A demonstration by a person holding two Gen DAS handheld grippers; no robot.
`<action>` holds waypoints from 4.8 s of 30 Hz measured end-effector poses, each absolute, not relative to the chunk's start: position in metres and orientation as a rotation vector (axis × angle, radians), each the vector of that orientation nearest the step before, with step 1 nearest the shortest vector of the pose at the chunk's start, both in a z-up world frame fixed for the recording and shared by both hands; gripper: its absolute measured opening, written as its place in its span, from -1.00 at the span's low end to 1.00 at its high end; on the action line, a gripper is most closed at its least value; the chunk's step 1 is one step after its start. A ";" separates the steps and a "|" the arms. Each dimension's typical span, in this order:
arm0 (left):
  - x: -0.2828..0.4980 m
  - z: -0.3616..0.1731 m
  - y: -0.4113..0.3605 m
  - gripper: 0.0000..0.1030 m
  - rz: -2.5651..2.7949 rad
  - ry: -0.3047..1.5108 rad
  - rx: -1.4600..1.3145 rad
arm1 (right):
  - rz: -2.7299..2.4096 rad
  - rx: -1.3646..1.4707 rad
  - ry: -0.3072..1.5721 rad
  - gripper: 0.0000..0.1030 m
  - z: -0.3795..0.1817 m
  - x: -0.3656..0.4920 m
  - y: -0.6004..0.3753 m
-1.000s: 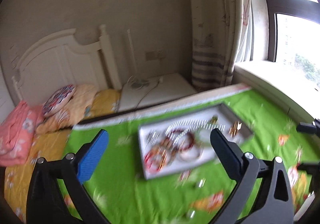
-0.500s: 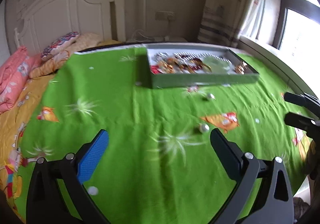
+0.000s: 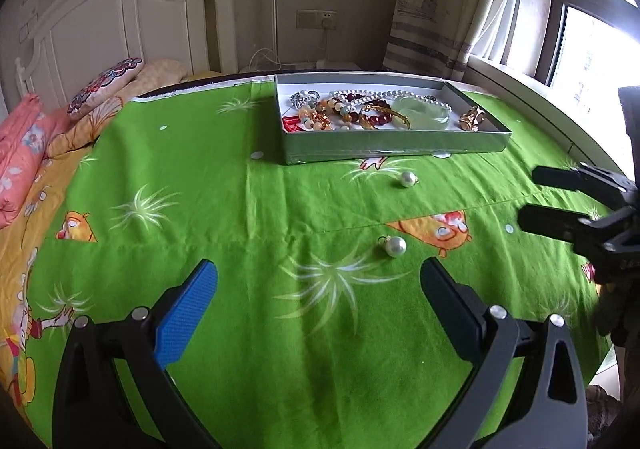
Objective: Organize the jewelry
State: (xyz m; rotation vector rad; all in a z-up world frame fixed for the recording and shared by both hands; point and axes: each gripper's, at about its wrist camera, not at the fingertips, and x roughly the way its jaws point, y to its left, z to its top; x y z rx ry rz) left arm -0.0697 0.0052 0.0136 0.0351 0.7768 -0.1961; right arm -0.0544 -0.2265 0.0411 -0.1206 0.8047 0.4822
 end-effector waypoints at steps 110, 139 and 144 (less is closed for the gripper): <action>0.016 0.046 -0.063 0.96 -0.016 0.557 0.012 | 0.033 -0.010 0.629 0.69 0.052 -0.004 -0.267; 0.017 0.045 -0.066 0.96 -0.012 0.562 0.026 | 0.029 -0.002 0.641 0.69 0.050 -0.002 -0.264; 0.017 0.045 -0.066 0.96 -0.011 0.563 0.025 | 0.028 -0.002 0.641 0.69 0.050 -0.002 -0.264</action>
